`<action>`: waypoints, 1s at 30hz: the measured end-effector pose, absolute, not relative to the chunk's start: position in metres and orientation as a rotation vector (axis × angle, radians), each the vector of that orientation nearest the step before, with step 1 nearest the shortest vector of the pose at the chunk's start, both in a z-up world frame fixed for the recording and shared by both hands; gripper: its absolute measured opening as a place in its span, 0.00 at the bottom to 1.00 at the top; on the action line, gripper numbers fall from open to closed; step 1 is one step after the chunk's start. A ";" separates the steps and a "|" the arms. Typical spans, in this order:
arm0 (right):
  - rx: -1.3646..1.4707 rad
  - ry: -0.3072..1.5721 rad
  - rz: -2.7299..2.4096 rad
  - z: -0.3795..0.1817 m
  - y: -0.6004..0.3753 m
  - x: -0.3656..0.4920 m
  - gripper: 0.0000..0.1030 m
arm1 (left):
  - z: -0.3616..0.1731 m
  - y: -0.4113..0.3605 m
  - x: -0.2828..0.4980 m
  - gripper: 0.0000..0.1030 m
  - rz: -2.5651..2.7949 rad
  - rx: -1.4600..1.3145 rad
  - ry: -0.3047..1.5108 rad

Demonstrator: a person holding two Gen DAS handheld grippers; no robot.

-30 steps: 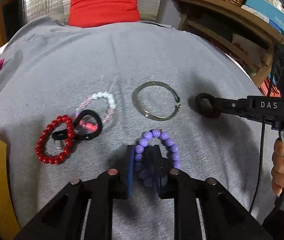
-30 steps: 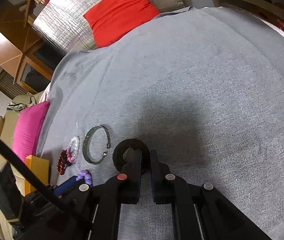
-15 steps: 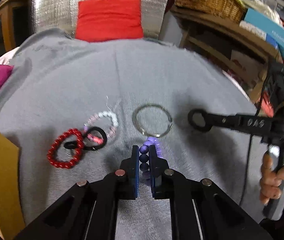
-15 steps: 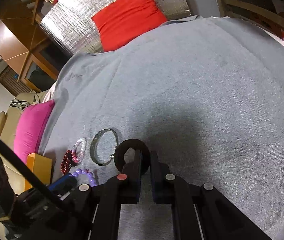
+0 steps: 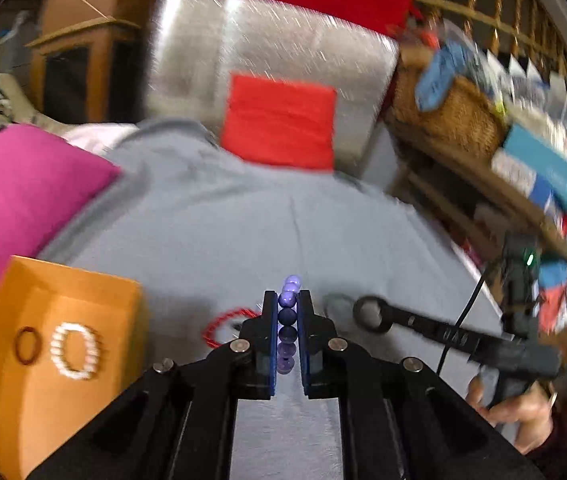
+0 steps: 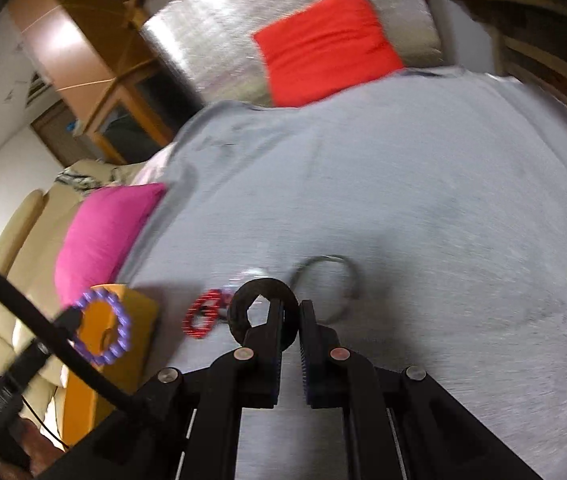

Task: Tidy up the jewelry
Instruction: 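Carry the purple bracelet and brown ring in both grippers over the orange box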

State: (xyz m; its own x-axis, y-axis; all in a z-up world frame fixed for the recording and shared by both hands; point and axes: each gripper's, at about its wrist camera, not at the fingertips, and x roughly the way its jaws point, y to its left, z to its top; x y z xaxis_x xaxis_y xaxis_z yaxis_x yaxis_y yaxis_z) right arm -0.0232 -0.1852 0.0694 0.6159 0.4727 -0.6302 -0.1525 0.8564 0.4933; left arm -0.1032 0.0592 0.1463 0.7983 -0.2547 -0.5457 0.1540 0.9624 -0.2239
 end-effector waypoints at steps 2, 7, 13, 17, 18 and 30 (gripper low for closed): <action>0.404 0.811 0.409 0.080 -0.167 -0.029 0.09 | 0.161 0.077 -0.117 0.09 -0.181 -0.169 0.566; 0.331 0.760 0.523 0.108 -0.105 -0.049 0.09 | 0.182 0.124 -0.150 0.09 -0.093 -0.162 0.520; 0.177 0.718 0.681 0.136 -0.013 -0.086 0.09 | 0.168 0.191 -0.167 0.09 0.029 -0.217 0.568; 0.067 0.760 0.752 0.136 0.043 -0.104 0.09 | 0.136 0.228 -0.163 0.09 0.110 -0.254 0.661; 0.044 0.778 0.760 0.133 0.054 -0.106 0.09 | 0.126 0.237 -0.161 0.09 0.125 -0.261 0.689; -0.236 1.064 0.707 0.081 0.150 -0.066 0.09 | 0.059 0.270 -0.133 0.09 0.099 -0.373 0.897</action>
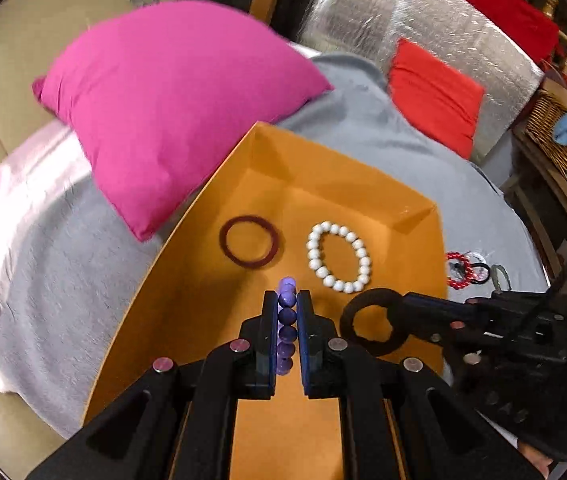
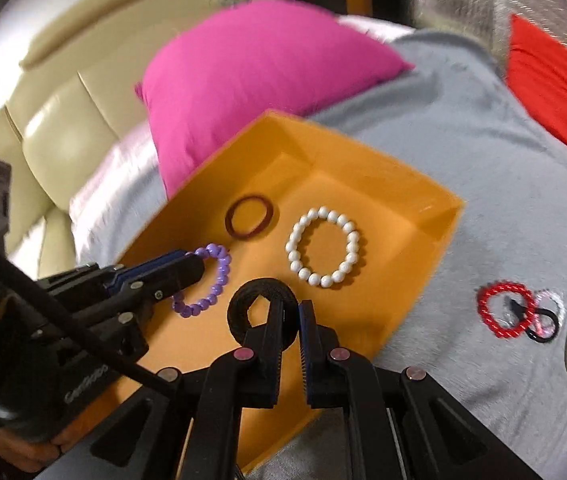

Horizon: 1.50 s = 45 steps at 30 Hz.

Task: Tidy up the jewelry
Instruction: 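Carry the purple bracelet and brown ring in both grippers over the orange box, then open both grippers to drop the purple bracelet and brown ring into the box, then grasp the black hair tie with the right gripper while the left approaches the red bead bracelet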

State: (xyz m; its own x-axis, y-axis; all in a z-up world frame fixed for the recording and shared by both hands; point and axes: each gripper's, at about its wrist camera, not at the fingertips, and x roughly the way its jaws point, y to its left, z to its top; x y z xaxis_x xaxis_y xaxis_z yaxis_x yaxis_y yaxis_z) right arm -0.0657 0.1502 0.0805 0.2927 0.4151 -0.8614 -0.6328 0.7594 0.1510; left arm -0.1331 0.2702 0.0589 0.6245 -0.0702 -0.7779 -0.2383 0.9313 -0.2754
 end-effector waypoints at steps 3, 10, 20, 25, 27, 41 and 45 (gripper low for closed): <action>-0.285 1.126 0.692 0.067 0.167 -0.057 0.09 | 0.047 0.279 -0.128 0.09 0.112 -0.406 0.935; -0.307 1.220 0.618 0.052 0.181 -0.040 0.10 | 0.036 0.290 -0.118 0.09 0.167 -0.409 0.980; -0.099 1.074 0.659 0.088 0.114 -0.032 0.23 | 0.076 0.268 -0.119 0.09 0.291 -0.223 0.798; 0.039 0.960 0.599 0.106 0.029 -0.034 0.23 | 0.107 0.233 -0.125 0.56 0.302 -0.159 0.639; 0.117 0.925 0.549 0.106 -0.018 -0.034 0.23 | 0.120 0.216 -0.130 0.60 0.282 -0.143 0.579; 0.445 0.965 0.326 0.053 -0.195 -0.026 0.24 | 0.122 0.091 -0.112 0.66 0.116 0.094 0.524; 0.466 0.982 0.333 0.046 -0.203 -0.027 0.24 | 0.107 0.066 -0.100 0.66 0.060 0.075 0.591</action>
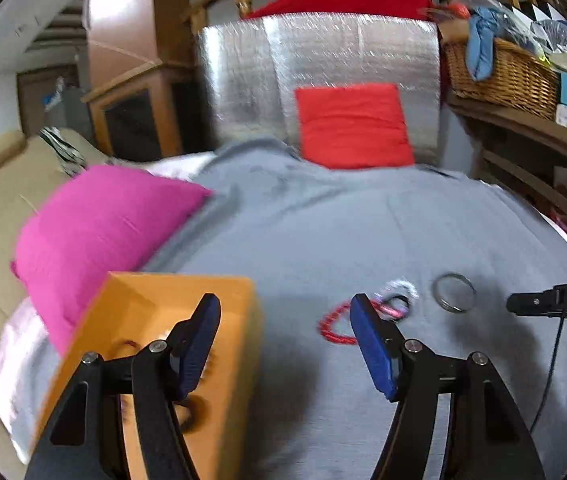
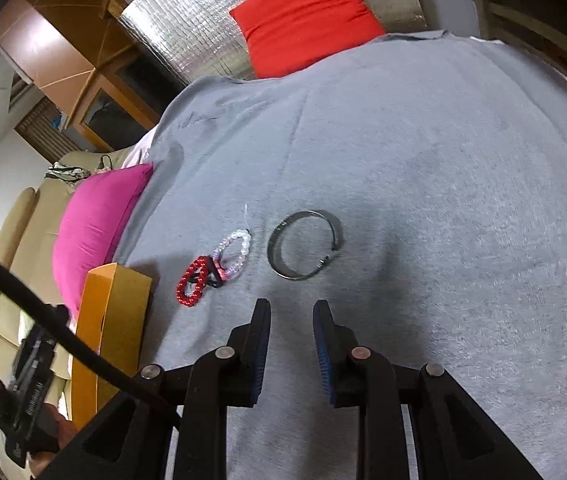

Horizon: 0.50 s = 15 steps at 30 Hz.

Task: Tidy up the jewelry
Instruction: 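Grasp the black hair tie with the right gripper while the left approaches the red bead bracelet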

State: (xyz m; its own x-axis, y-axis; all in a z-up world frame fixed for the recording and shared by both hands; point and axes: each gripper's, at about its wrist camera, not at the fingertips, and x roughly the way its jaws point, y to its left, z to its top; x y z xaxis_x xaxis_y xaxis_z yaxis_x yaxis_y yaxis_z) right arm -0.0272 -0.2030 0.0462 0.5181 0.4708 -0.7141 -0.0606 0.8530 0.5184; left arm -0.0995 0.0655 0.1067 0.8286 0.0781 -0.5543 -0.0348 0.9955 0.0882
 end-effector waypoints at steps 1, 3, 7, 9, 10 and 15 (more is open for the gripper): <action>0.468 0.985 0.331 0.044 -0.206 -0.027 0.25 | 0.101 0.060 -0.095 0.66 0.048 0.067 0.618; 0.481 0.986 0.323 0.042 -0.215 -0.027 0.25 | 0.091 0.051 -0.089 0.66 0.037 0.065 0.663; 0.492 0.994 0.307 0.035 -0.223 -0.024 0.25 | 0.073 0.040 -0.075 0.66 0.038 0.092 0.718; 0.507 1.001 0.315 0.030 -0.222 -0.022 0.25 | 0.065 0.040 -0.067 0.66 0.035 0.096 0.744; 0.514 1.005 0.327 0.029 -0.220 -0.020 0.25 | 0.061 0.041 -0.062 0.66 0.037 0.094 0.757; 0.578 1.005 0.440 0.023 -0.194 -0.006 0.25 | 0.045 0.037 -0.046 0.66 0.023 0.102 0.798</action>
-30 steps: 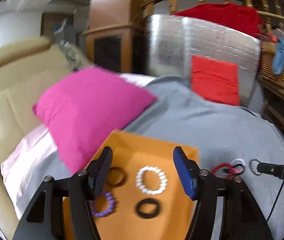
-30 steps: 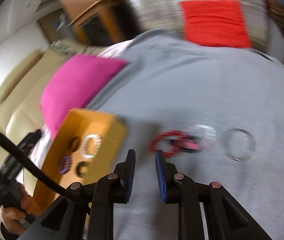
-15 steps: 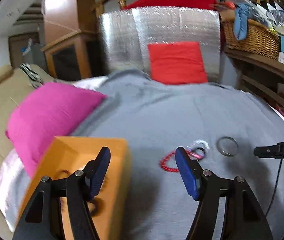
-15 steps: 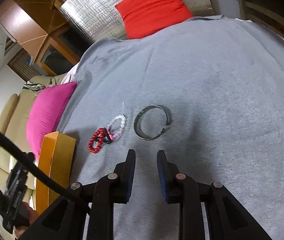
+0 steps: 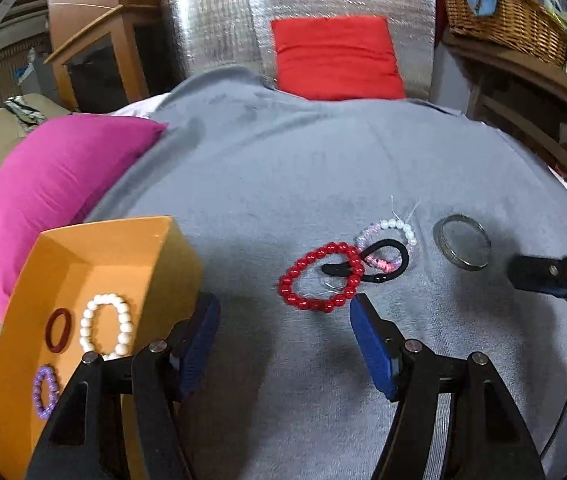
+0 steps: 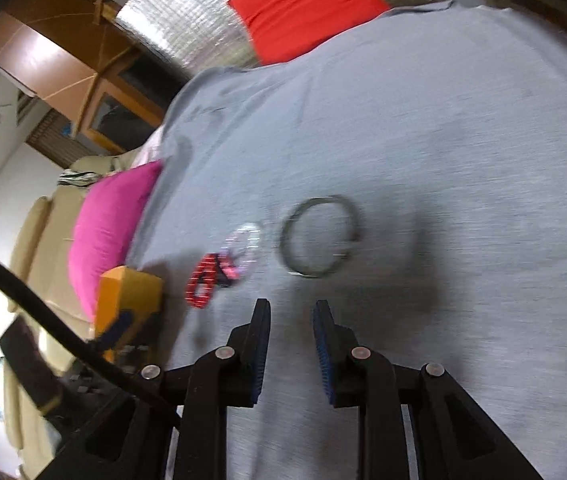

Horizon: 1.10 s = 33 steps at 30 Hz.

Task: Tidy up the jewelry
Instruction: 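Grasp the black hair tie with the right gripper while the left approaches the red bead bracelet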

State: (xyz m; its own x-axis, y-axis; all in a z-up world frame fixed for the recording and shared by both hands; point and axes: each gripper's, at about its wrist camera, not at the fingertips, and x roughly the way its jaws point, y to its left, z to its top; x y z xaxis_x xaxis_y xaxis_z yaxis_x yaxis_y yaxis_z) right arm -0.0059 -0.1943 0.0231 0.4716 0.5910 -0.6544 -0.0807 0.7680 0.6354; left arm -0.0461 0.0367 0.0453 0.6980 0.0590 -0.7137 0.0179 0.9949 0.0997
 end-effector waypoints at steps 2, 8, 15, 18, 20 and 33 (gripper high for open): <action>0.603 0.997 0.474 0.023 -0.183 0.001 0.26 | 0.041 0.034 -0.042 0.66 0.022 0.117 0.808; 0.601 0.965 0.507 0.022 -0.147 0.022 0.53 | 0.036 0.041 -0.036 0.66 0.028 0.100 0.840; 0.572 0.984 0.517 0.007 -0.115 0.042 0.18 | 0.032 0.053 -0.033 0.66 0.039 0.108 0.855; 0.518 0.993 0.482 0.005 -0.107 0.044 0.06 | 0.033 0.052 -0.033 0.66 0.021 0.097 0.857; 0.503 0.981 0.459 0.007 -0.110 0.041 0.06 | 0.033 0.049 -0.033 0.66 0.018 0.102 0.854; 0.591 0.966 0.392 0.023 -0.213 0.004 0.06 | 0.026 0.002 -0.020 0.68 -0.113 0.127 0.838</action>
State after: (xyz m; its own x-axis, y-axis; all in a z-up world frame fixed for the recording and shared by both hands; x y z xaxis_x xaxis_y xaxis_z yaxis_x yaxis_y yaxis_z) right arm 0.0036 -0.2132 0.0228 0.5182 0.5574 -0.6486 -0.0517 0.7775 0.6268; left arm -0.0203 0.0024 0.0260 0.6635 -0.0502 -0.7464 0.1500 0.9864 0.0670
